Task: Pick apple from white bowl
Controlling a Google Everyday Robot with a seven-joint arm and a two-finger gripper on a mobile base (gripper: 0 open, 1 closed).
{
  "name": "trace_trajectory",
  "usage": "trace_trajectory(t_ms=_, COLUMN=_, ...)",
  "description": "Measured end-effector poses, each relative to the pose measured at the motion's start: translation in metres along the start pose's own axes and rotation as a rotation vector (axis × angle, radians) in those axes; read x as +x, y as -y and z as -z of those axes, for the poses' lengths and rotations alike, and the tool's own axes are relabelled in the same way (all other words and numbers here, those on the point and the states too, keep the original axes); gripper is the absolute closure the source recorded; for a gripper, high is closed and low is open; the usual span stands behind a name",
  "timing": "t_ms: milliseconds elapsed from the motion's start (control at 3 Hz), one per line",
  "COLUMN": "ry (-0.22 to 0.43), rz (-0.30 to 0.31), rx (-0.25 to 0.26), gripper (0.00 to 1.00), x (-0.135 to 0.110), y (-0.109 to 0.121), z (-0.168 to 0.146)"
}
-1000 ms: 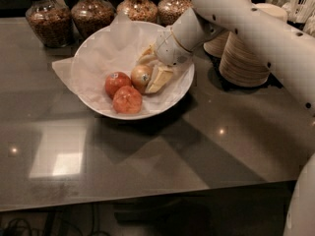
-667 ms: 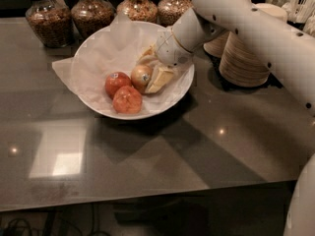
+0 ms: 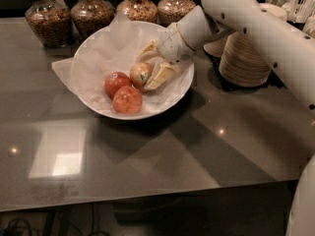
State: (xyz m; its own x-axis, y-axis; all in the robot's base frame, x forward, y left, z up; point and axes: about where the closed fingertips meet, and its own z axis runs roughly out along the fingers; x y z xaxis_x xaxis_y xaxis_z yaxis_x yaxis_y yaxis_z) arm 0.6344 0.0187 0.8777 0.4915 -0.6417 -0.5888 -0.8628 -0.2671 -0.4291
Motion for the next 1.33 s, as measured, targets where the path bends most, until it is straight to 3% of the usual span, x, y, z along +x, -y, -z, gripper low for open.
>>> trace_trajectory(t_ms=667, ry=0.183, rz=0.012, rx=0.102, gripper=1.0, x=-0.029, y=0.003, z=0.031)
trace_trajectory(t_ms=1333, ry=0.273, rz=0.014, rx=0.126, gripper=1.0, x=-0.064, y=-0.005, z=0.061)
